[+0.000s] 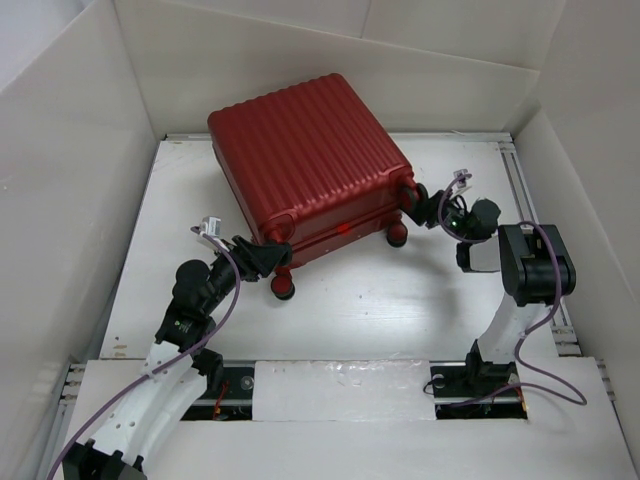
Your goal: Pack the luggage
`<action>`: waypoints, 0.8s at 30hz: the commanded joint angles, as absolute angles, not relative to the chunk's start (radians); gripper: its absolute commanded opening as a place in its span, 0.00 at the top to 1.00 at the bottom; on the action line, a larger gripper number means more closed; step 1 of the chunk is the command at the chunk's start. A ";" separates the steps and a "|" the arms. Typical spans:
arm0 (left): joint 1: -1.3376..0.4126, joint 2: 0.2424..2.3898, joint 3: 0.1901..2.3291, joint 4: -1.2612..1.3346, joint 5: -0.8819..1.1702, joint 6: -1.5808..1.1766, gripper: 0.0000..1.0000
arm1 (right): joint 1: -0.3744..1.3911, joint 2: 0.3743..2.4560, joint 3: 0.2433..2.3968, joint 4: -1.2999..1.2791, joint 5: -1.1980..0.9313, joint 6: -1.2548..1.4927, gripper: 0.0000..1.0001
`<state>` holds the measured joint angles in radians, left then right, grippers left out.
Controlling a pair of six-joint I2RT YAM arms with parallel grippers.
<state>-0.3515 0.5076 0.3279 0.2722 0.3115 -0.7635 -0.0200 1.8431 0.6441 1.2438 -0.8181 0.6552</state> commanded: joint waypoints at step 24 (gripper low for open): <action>-0.360 0.485 0.365 0.365 0.387 -0.775 1.00 | 0.063 1.776 0.742 1.380 -0.831 0.592 1.00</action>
